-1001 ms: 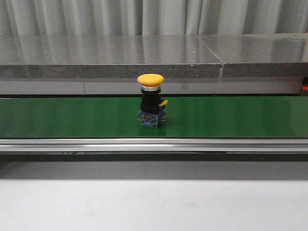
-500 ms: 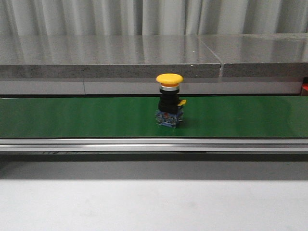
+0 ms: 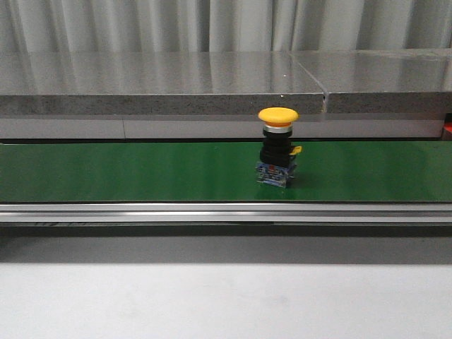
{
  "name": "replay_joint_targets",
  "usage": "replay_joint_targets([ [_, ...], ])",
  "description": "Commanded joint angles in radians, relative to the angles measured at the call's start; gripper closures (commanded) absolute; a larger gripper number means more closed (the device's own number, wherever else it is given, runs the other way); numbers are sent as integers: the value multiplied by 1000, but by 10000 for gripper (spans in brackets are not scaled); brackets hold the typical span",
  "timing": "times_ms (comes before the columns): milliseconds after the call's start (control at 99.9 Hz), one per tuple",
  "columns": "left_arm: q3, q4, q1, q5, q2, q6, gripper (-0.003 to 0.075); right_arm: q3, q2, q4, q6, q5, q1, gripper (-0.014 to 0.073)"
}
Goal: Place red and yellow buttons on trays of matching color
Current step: 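Carry the red button into the red tray and open the right gripper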
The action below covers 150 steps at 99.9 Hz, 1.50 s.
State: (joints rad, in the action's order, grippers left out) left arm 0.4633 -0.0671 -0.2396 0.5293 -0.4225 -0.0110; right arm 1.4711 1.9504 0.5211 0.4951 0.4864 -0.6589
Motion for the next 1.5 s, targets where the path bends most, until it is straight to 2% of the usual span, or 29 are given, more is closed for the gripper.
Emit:
replay_joint_targets([
  [0,26,-12,-8,-74,-4,-11,739,39,-31,22,2,-53,-1,380],
  [410,26,-12,-8,-74,-4,-11,739,40,47,22,2,-53,-1,377],
  [490,26,-12,-8,-74,-4,-11,739,40,47,22,2,-58,-1,351],
  [560,26,-12,-8,-74,-4,-11,739,40,47,22,2,-60,-1,273],
  [711,26,-12,-8,-74,-4,-11,739,40,42,22,2,-52,-1,20],
  [801,26,-12,-8,-74,-4,-11,739,55,40,22,2,-39,-1,-62],
  [1071,26,-12,-8,-74,-4,-11,739,70,-50,23,2,-10,-3,-59],
  [1241,26,-12,-8,-74,-4,-11,739,64,-146,23,2,63,-3,-59],
  [1491,26,-12,-8,-74,-4,-11,739,-72,-340,23,14,39,16,-59],
])
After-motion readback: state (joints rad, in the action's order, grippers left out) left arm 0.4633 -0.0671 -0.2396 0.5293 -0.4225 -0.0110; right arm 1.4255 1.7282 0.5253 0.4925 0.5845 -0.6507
